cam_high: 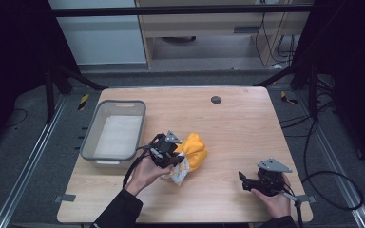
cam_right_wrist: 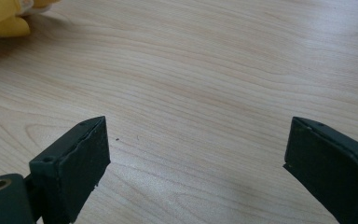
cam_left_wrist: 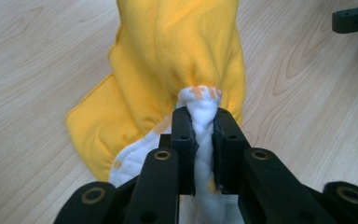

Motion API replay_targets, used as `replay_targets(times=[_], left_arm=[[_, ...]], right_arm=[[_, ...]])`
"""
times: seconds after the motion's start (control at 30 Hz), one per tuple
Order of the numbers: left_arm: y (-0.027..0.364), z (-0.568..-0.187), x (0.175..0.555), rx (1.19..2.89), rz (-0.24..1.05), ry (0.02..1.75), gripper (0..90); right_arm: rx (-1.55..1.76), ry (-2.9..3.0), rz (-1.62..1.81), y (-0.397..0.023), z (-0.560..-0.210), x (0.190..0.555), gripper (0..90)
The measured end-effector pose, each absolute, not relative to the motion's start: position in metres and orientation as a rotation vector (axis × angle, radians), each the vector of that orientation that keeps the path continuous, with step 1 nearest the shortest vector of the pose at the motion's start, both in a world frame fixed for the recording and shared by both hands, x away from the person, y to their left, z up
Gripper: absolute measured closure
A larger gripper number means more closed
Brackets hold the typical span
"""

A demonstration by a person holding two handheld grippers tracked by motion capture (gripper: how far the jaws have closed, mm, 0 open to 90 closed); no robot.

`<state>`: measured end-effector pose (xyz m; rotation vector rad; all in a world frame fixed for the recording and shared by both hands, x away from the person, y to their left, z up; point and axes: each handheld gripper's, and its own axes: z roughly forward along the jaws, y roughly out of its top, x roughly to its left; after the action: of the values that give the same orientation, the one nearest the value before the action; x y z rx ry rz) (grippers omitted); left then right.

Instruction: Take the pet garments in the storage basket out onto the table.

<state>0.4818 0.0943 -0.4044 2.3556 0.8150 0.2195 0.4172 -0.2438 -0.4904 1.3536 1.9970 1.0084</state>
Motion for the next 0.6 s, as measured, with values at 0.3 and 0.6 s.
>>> replay_targets(times=[0.3, 0.6], left_arm=[[0.090, -0.415, 0.482, 2.371, 0.210, 0.796, 77.3], [0.089, -0.423, 0.482, 2.379, 0.193, 0.784, 70.3]], right_arm=[[1.355, 1.996, 1.008, -0.244, -0.491, 0.417, 6.4], [1.352, 1.996, 1.007, -0.244, -0.491, 0.417, 6.3]])
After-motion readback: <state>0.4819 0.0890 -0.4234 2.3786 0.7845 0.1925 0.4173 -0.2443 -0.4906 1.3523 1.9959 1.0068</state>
